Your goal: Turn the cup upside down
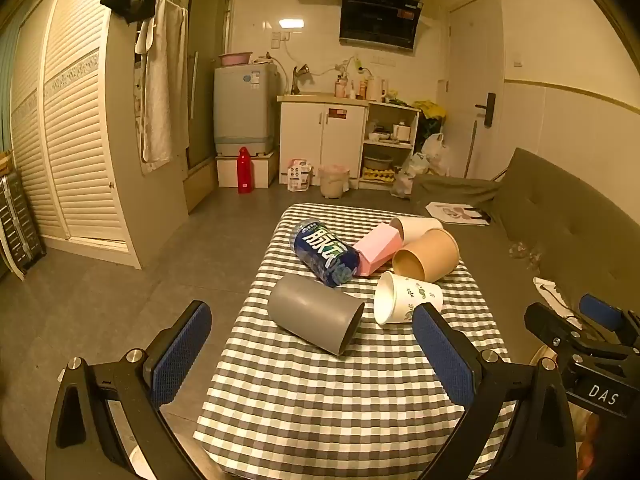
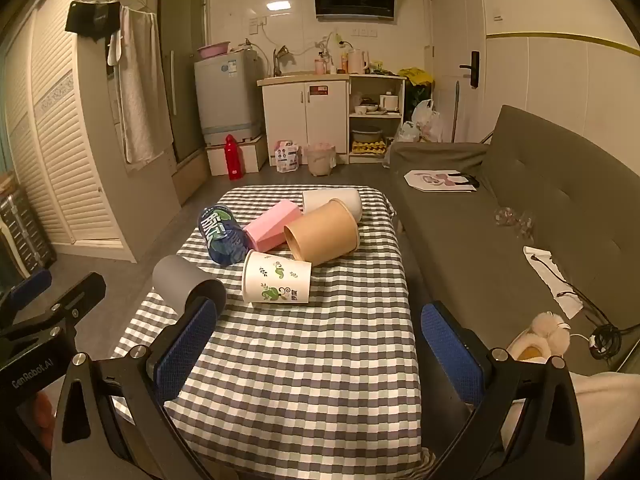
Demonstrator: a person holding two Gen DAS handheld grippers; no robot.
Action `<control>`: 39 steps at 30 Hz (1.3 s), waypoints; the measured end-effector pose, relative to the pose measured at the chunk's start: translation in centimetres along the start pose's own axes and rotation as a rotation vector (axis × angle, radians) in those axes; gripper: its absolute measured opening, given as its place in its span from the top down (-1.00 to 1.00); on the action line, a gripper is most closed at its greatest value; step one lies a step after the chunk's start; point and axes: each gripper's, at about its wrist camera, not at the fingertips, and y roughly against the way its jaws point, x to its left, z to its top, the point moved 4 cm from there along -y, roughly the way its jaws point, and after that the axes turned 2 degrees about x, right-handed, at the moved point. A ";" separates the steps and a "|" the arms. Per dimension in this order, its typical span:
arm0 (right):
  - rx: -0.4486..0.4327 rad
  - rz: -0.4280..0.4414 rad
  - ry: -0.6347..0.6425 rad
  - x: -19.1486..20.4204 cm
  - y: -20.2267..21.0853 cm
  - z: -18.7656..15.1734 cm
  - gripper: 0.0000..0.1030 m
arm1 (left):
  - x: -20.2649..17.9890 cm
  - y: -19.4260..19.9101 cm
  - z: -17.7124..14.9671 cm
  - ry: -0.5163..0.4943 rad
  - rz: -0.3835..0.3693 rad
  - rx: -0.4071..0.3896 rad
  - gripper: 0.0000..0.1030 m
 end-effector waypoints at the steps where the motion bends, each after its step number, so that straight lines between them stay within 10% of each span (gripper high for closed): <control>1: 0.001 0.000 0.001 0.0 0.0 0.0 -0.99 | -0.1 -0.1 0.0 -0.002 0.001 0.002 -1.00; 39: 0.007 -0.004 0.006 0.3 -0.1 -0.1 -0.99 | 0.3 0.0 0.0 -0.001 -0.002 -0.005 -1.00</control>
